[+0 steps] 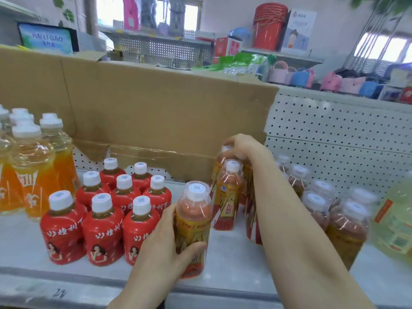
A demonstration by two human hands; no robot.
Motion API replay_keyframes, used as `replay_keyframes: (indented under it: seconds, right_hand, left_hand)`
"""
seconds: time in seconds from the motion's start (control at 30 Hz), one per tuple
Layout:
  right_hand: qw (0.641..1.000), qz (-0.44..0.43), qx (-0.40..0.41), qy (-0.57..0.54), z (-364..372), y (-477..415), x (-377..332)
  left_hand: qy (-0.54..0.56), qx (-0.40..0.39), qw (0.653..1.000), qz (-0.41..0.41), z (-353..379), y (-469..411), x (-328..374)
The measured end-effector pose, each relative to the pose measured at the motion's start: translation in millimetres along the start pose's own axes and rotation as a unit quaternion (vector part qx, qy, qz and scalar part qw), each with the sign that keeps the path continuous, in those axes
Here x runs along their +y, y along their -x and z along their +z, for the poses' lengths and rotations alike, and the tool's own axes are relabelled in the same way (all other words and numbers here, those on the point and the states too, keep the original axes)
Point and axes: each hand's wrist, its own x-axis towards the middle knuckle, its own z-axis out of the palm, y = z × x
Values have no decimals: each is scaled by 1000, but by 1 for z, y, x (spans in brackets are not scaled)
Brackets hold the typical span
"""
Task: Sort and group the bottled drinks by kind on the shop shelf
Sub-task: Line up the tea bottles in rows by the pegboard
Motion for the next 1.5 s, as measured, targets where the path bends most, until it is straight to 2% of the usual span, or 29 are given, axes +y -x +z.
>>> replay_keyframes:
  seconds: [0.13,0.23,0.33,0.47,0.63,0.77,0.83,0.9,0.93,1.0,1.03,1.1,1.2,1.33,1.43,1.5]
  right_hand:
    - [999,22,-4,30,-3,17,8]
    - [999,53,2,-13,-2,31,4]
    - [999,34,19,-13,-3,55,-1]
    - [976,-27,188,-107,14,104,6]
    - [898,-73,386,-198,53,176,23]
    - [882,-70,440,-154,86,200,43]
    - [858,-70,500,-96,87,206,56]
    - [830,-57,554,-17,79,209,75]
    - [829,-35,558,15,74,208,85]
    - [858,30,509,53,66,202,101]
    - [875,51,477,64,66,198,106]
    - [889,54,445,95,69,193,115]
    - [884,28,452,115,73,191,127]
    - [883,-6,459,100,70,192,132]
    - [872,-50,487,32,68,198,144]
    - [855,-49,516,-22,67,206,160]
  left_hand:
    - [6,5,1000,5,1,2,0]
    - [4,12,1000,5,3,3,-2]
    - [12,5,1000,4,4,4,-4]
    - [53,-23,998,3,7,-2,-4]
    - [71,-79,994,15,30,-14,6]
    - [71,-39,995,61,61,-20,19]
    - [60,-21,996,67,66,-23,20]
    - [73,-50,995,42,65,-32,14]
    - [83,-83,993,17,63,-39,12]
    - [141,-151,978,-32,63,-50,12]
    - [176,-173,969,-33,65,-54,12]
    - [196,-165,966,-9,72,-56,14]
    - [218,-147,965,20,83,-51,16]
    - [250,-136,959,4,91,-45,20]
    - [249,-137,959,-7,95,-41,21]
    - [237,-120,964,-12,97,-35,23]
